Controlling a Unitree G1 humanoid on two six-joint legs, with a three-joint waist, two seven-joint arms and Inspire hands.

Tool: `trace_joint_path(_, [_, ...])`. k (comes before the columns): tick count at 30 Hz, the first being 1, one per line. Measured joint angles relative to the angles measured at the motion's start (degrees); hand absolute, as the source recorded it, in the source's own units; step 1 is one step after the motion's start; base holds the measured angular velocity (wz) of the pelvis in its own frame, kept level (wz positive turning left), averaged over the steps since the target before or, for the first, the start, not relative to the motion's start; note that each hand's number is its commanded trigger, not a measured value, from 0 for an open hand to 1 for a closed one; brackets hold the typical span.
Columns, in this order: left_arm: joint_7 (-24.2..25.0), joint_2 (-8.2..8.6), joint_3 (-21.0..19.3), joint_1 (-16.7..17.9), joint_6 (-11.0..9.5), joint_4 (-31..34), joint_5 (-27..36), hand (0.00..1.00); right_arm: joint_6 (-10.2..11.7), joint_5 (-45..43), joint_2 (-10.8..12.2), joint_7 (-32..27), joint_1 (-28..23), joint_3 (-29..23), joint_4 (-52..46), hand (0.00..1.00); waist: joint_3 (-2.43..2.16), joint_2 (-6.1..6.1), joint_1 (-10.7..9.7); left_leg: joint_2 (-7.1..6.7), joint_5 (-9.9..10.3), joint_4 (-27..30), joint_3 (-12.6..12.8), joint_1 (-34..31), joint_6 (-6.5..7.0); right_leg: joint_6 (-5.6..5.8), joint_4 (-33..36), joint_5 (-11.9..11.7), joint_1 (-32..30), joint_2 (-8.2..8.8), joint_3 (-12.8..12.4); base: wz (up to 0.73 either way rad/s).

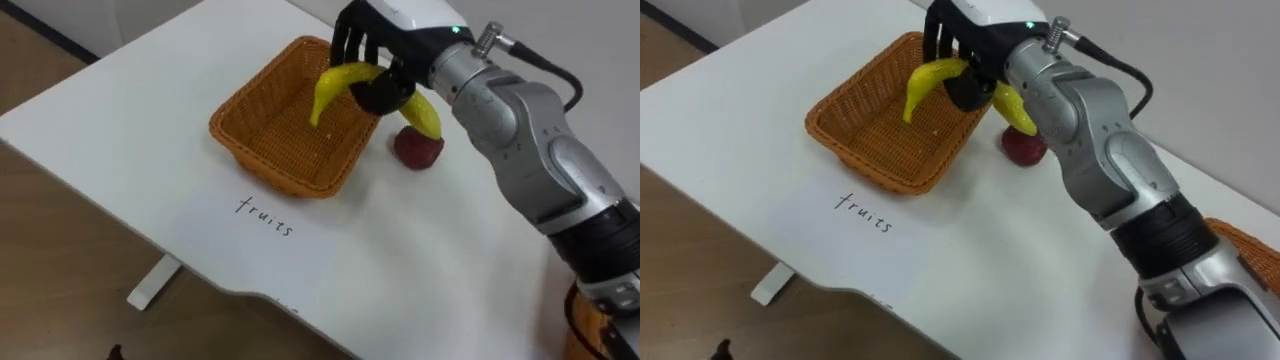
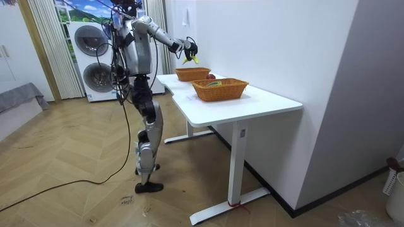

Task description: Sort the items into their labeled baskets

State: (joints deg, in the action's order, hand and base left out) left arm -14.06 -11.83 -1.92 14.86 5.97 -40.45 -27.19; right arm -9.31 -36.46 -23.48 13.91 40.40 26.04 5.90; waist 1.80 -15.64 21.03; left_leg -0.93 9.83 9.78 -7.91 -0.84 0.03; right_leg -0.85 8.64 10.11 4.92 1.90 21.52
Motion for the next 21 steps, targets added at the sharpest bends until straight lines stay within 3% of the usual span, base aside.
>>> trace_joint_path(10, [-0.73, -0.88, 1.1, -0.06, -0.09, 0.14, 0.03, 0.0, 1.99, 0.02, 0.24, -2.22, 0.0, 2.1, 0.33, 1.0, -0.06, -0.08, 0.19, -0.38, 0.0, 0.57, -1.56, -0.74, 0.0, 0.0, -0.01, 0.0, 0.12, 0.04, 0.6, 0.09])
trace_joint_path(15, [-1.11, -0.91, 1.07, -0.26, -0.2, 0.42, 0.0, 0.0, 2.56, -0.18, 2.54, -2.68, 0.0, 2.6, 1.39, 1.0, -0.05, -0.07, 1.56, -0.39, 0.0, 0.59, -1.7, -0.76, 0.0, 0.02, -0.03, 0.01, 0.08, 0.04, 0.61, 0.02])
trace_joint_path(16, [-1.11, -0.93, 1.05, -0.26, -0.21, 0.42, 0.0, 0.0, 2.65, -0.19, 2.63, -2.69, 0.0, 2.61, 1.38, 0.91, -0.05, -0.07, 1.64, -0.4, 0.0, 0.59, -1.74, -0.8, 0.0, 0.01, -0.03, 0.01, 0.08, 0.05, 0.61, 0.05])
trace_joint_path(17, [-1.11, -0.97, 1.06, -0.24, -0.21, 0.42, -0.01, 0.0, 2.93, -0.22, 2.79, -2.71, 0.0, 2.62, 1.38, 0.57, -0.06, -0.07, 1.89, -0.43, 0.0, 0.6, -1.75, -0.83, 0.0, 0.02, -0.03, 0.01, 0.07, 0.06, 0.65, 0.0])
trace_joint_path(18, [-1.1, -0.98, 1.06, -0.27, -0.21, 0.43, -0.01, 0.0, 2.99, -0.45, 3.06, -2.71, 0.0, 2.62, 1.38, 0.39, -0.06, -0.08, 2.19, -0.43, 0.0, 0.59, -1.76, -0.85, 0.0, 0.02, -0.03, 0.01, 0.04, 0.07, 0.74, 0.0])
trace_joint_path(19, [-1.1, -0.98, 1.06, -0.29, -0.21, 0.43, -0.02, 0.0, 2.98, -0.68, 3.24, -2.71, 0.0, 2.62, 1.38, 0.09, -0.06, -0.08, 2.31, -0.43, 0.0, 0.59, -1.77, -0.87, 0.0, 0.02, -0.03, 0.01, 0.03, 0.08, 0.76, 0.0])
trace_joint_path(20, [-1.09, -0.97, 1.08, -0.32, -0.21, 0.42, -0.03, 0.0, 3.01, -1.63, 3.65, -2.71, 0.0, 2.64, 1.39, 0.0, -0.06, -0.08, 2.54, -0.43, 0.0, 0.59, -1.81, -0.87, 0.0, 0.02, -0.03, 0.01, 0.03, 0.08, 0.8, 0.0])
trace_joint_path(21, [-1.09, -0.97, 1.1, -0.33, -0.21, 0.41, -0.03, 0.0, 3.03, -2.4, 3.91, -2.71, 0.0, 2.72, 1.44, 0.0, -0.07, -0.09, 2.83, -0.44, 0.0, 0.6, -1.79, -0.83, 0.0, 0.02, -0.03, 0.01, 0.06, 0.09, 0.8, 0.0])
